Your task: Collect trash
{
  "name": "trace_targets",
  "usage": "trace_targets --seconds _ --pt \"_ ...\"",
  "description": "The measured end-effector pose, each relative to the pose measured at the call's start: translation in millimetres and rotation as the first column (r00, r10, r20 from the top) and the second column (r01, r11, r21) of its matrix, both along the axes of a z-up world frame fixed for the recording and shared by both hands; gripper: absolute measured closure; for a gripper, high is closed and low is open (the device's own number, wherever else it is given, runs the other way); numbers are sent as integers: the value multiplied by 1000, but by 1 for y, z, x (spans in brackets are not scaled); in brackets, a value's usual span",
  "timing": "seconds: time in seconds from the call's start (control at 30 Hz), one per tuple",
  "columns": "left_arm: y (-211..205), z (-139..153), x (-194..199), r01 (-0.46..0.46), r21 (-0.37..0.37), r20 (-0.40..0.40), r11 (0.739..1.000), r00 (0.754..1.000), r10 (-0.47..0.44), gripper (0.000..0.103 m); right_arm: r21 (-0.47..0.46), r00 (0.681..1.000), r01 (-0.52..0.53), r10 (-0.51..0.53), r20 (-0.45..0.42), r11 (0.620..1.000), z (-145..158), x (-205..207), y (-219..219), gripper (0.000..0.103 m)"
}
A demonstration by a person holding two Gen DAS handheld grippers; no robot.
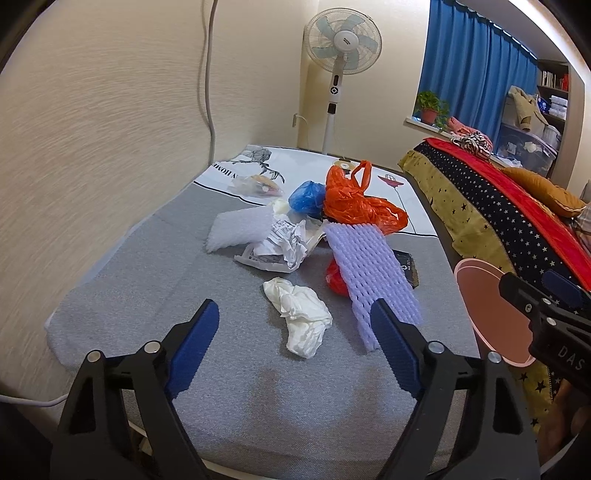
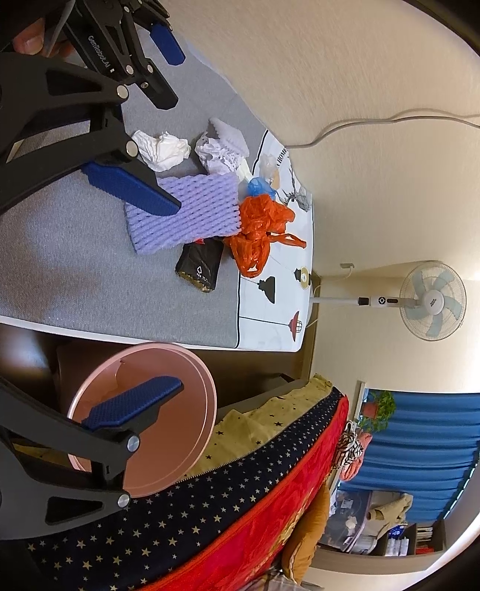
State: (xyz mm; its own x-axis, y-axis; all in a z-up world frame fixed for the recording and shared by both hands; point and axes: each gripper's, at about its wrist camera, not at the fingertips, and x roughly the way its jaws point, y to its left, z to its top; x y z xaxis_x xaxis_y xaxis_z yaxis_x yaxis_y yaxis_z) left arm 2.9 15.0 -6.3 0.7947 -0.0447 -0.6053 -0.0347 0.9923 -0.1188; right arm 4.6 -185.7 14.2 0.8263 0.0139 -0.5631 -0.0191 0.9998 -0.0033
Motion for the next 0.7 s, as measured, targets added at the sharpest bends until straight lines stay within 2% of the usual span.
trace_targets --seconds 0.07,0.23,0.33,0.53,0.7 --pt "0 0 -1 1 -1 -1 1000 1000 -1 25 4 1000 -2 2 -3 1000 0 0 0 22" --pt "3 -2 0 2 -17 -12 1000 1000 -2 43 12 1000 -25 25 -8 1000 -2 1 1 43" --pt "7 -6 5 -4 -28 -25 1000 1000 4 51 40 998 -55 55 -20 998 -5 4 2 51" --pt "10 -20 19 -11 -55 -67 998 998 7 60 94 993 -111 115 -39 989 -14 17 8 54" --pt "8 -34 35 -14 -64 -104 998 995 8 62 136 987 -136 147 -72 981 -28 36 10 54"
